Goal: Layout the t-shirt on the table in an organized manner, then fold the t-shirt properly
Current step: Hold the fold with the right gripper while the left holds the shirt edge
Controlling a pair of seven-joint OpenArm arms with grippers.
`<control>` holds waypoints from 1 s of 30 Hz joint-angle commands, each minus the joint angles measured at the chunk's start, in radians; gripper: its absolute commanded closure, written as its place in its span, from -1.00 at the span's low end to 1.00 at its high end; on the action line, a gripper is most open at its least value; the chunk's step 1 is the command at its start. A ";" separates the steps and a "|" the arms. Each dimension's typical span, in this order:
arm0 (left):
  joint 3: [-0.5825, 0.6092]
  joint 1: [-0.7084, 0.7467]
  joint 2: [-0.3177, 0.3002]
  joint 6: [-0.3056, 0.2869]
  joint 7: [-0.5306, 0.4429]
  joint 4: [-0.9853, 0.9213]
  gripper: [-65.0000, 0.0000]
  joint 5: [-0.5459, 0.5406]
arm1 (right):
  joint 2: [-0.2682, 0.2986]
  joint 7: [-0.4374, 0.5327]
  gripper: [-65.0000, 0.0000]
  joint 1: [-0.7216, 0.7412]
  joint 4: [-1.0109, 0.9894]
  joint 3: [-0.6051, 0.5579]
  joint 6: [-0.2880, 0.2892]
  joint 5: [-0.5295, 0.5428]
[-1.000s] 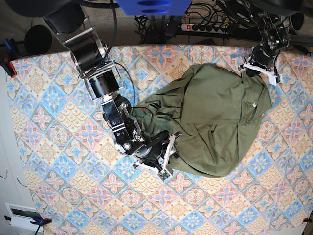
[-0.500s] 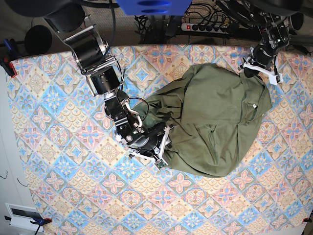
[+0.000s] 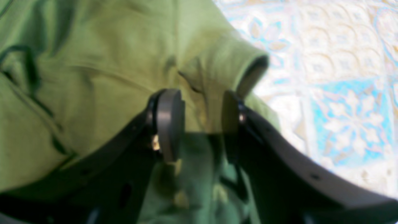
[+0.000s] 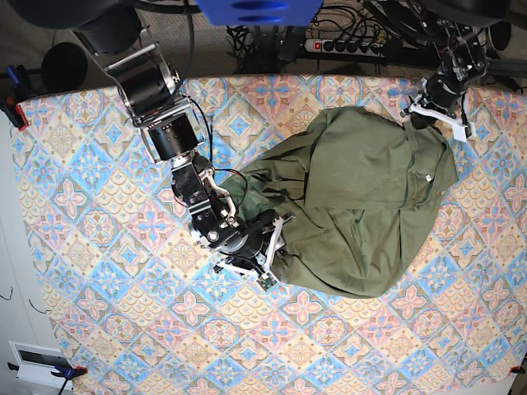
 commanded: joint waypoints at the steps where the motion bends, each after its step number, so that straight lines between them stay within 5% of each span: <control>1: -0.005 0.003 -0.013 -0.006 -0.012 0.013 0.58 -0.011 | -0.005 0.022 0.34 0.032 0.021 0.024 0.000 0.009; 6: -0.004 0.003 -0.012 -0.006 -0.012 0.013 0.58 -0.011 | -0.005 0.020 0.34 0.032 0.021 0.114 0.000 0.009; 30: -0.004 -0.003 -0.010 -0.006 -0.012 0.013 0.58 -0.010 | -0.006 0.023 0.33 0.032 0.007 0.110 0.000 0.009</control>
